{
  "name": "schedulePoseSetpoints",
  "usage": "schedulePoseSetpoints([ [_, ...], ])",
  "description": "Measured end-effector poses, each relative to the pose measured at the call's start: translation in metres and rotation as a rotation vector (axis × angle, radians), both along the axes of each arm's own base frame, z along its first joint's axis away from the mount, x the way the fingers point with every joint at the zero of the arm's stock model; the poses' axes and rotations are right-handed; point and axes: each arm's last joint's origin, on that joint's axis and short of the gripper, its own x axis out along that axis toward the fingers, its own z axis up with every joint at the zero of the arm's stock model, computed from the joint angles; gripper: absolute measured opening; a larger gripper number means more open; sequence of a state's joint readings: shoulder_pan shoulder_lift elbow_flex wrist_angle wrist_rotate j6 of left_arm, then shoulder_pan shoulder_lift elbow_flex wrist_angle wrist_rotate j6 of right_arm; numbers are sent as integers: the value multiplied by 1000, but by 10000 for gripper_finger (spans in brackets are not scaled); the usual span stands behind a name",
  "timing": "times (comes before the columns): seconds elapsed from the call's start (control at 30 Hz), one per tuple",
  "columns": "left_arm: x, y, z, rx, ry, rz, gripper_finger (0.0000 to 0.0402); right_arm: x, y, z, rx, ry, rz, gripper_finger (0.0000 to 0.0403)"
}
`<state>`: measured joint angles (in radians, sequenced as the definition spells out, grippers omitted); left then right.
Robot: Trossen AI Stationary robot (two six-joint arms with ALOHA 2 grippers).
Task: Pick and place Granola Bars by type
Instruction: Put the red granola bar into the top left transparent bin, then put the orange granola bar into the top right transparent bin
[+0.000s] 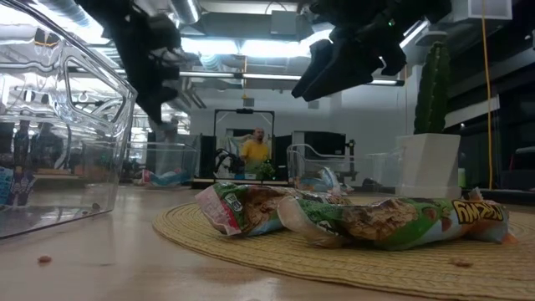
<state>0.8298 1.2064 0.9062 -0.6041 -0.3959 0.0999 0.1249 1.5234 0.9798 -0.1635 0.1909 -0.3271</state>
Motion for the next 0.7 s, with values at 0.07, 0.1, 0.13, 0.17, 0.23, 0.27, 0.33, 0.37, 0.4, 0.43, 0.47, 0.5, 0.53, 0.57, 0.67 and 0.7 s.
schedulePoseSetpoints([
  [0.07, 3, 6, -9, -25, 20, 11, 2, 0, 0, 0, 0, 1, 0, 249],
  [0.1, 5, 9, -13, -39, 30, 18, 2, 0, 0, 0, 0, 1, 0, 249],
  [0.13, 6, 12, -17, -52, 40, 24, 2, 0, 0, 0, 0, 1, 0, 249],
  [0.17, 7, 14, -21, -63, 47, 31, 2, 0, 0, 0, 0, 1, 0, 249],
  [0.23, 9, 19, -28, -78, 53, 46, 5, 0, 0, 0, 0, 1, 0, 249],
  [0.27, 9, 21, -30, -83, 54, 53, 7, 0, 0, 0, 0, 1, 0, 249],
  [0.33, 10, 24, -34, -90, 56, 61, 11, 0, 0, 0, -1, 5, 0, 249],
  [0.37, 11, 25, -35, -94, 55, 62, 13, 0, 0, 0, -1, 7, 0, 249],
  [0.4, 11, 25, -36, -98, 56, 64, 16, -1, 0, -1, -2, 10, 0, 249],
  [0.43, 11, 26, -37, -101, 54, 66, 19, -1, 0, -1, -2, 13, 0, 249],
  [0.47, 11, 26, -37, -103, 49, 65, 23, -1, 0, -1, -3, 16, 0, 249],
  [0.5, 11, 26, -37, -104, 46, 63, 29, -1, 0, -2, -3, 22, 0, 249],
  [0.53, 11, 26, -37, -104, 46, 64, 35, -2, 0, -2, -3, 26, 0, 249],
  [0.57, 10, 26, -36, -104, 46, 64, 43, -2, 0, -2, -3, 27, -1, 249],
  [0.67, 8, 24, -34, -105, 51, 59, 74, -2, 0, -2, -1, 32, -2, 249],
  [0.7, 7, 22, -33, -112, 58, 59, 86, -2, 0, -3, -1, 34, -3, 249],
])
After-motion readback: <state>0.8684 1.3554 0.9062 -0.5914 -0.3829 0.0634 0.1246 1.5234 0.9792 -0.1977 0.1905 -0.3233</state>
